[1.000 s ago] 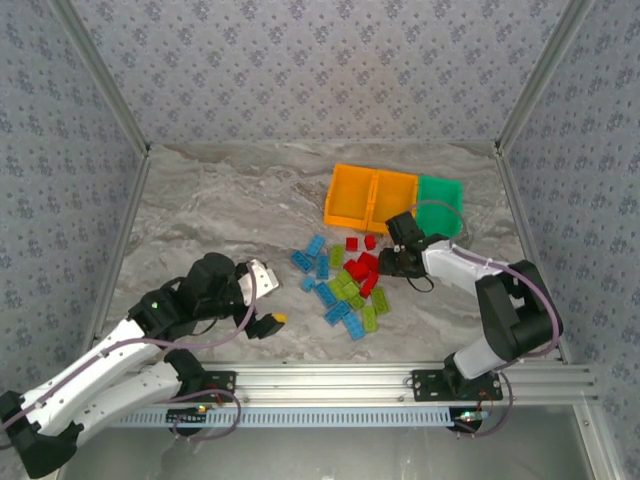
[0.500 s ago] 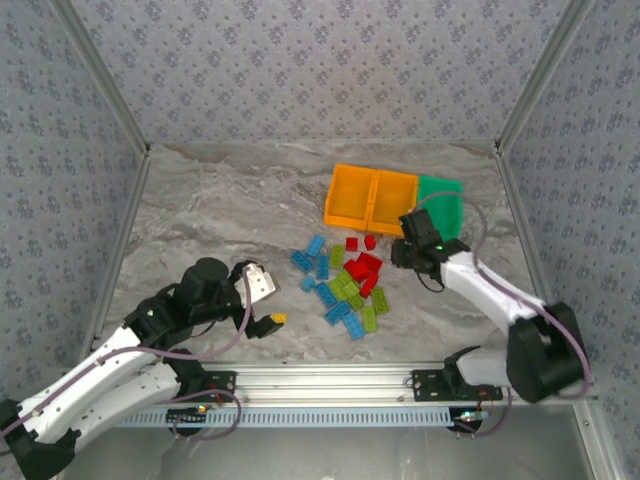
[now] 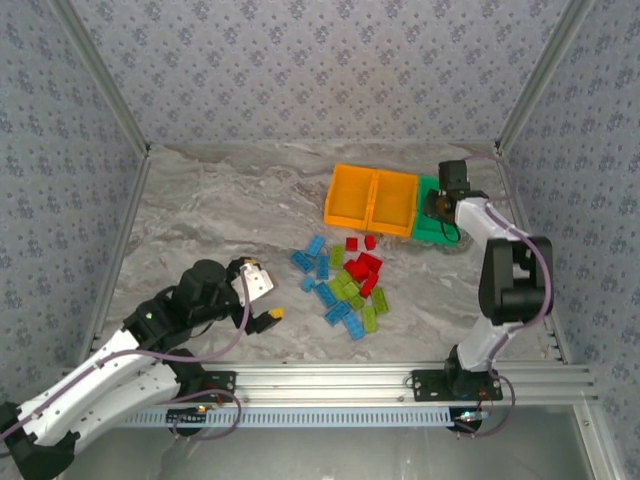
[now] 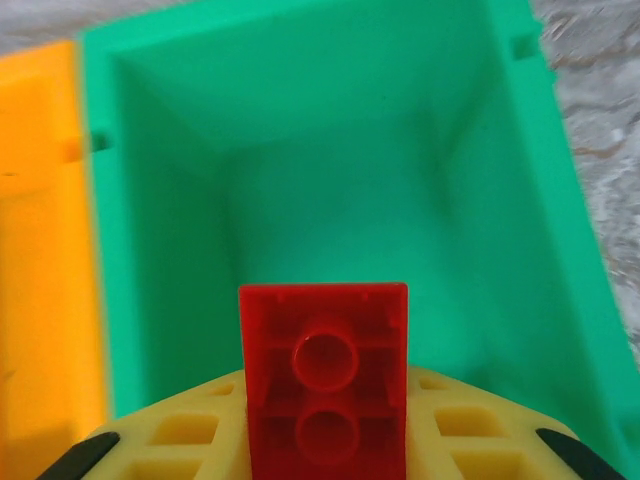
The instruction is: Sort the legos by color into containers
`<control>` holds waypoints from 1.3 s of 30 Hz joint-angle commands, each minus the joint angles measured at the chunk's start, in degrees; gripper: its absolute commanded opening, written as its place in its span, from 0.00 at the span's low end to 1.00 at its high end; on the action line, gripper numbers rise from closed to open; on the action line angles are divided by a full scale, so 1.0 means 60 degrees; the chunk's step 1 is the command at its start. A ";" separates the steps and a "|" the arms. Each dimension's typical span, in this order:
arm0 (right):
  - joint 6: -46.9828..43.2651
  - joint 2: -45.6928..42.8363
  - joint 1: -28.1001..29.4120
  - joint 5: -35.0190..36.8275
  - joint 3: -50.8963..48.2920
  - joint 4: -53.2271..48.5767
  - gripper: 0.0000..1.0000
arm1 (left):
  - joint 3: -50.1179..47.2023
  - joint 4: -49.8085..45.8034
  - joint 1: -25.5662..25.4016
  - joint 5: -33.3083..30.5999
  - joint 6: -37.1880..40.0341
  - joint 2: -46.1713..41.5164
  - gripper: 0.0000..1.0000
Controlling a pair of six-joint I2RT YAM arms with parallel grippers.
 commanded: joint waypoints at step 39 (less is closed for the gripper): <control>0.1589 -0.5632 0.6580 -0.0760 -0.5189 -0.1952 0.64 | 0.0048 0.0192 -0.0053 0.0135 0.0160 0.0433 0.99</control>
